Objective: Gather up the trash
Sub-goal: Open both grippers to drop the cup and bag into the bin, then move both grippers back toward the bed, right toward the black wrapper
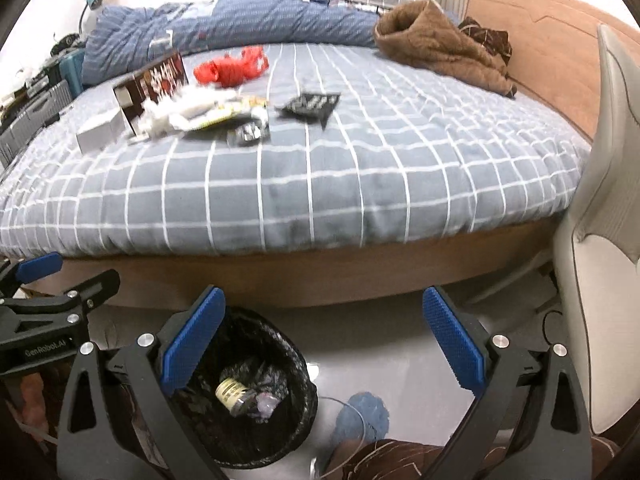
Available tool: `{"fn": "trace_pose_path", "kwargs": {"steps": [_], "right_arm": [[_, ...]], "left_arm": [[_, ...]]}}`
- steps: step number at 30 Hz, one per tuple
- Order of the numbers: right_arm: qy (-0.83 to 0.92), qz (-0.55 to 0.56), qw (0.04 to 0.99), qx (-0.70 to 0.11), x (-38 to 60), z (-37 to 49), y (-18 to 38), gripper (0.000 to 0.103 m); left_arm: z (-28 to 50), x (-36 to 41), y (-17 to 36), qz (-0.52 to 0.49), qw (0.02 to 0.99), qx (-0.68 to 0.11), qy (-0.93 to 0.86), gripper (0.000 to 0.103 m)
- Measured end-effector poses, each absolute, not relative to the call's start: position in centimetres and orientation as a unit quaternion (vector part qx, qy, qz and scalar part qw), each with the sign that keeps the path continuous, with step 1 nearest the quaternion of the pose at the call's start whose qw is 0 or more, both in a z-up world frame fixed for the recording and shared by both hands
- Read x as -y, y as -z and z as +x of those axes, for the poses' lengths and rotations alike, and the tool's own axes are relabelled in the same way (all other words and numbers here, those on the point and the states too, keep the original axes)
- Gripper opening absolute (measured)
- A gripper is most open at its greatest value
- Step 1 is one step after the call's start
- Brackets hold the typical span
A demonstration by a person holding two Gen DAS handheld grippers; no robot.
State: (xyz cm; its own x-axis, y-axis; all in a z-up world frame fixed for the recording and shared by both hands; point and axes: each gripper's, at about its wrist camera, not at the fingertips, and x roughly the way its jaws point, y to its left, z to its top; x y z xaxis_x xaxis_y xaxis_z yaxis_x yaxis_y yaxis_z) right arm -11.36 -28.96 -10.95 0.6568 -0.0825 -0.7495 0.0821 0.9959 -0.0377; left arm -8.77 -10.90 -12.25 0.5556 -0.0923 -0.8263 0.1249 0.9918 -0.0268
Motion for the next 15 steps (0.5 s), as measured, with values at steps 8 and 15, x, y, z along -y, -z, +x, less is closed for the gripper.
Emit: {"fn": "trace_pose_path", "kwargs": {"steps": [8,15], "right_arm": [[0.044,0.000,0.925,-0.378,28.9,-11.4,8.1,0.095],[0.042,0.013,0.935,-0.351,29.2,-10.8,5.9,0.095]], "left_arm": [[-9.0,10.5,10.3,0.017,0.894,-0.443,0.067,0.097],[-8.0,9.8,8.7,0.004,0.902,-0.428,0.059,0.097]]}}
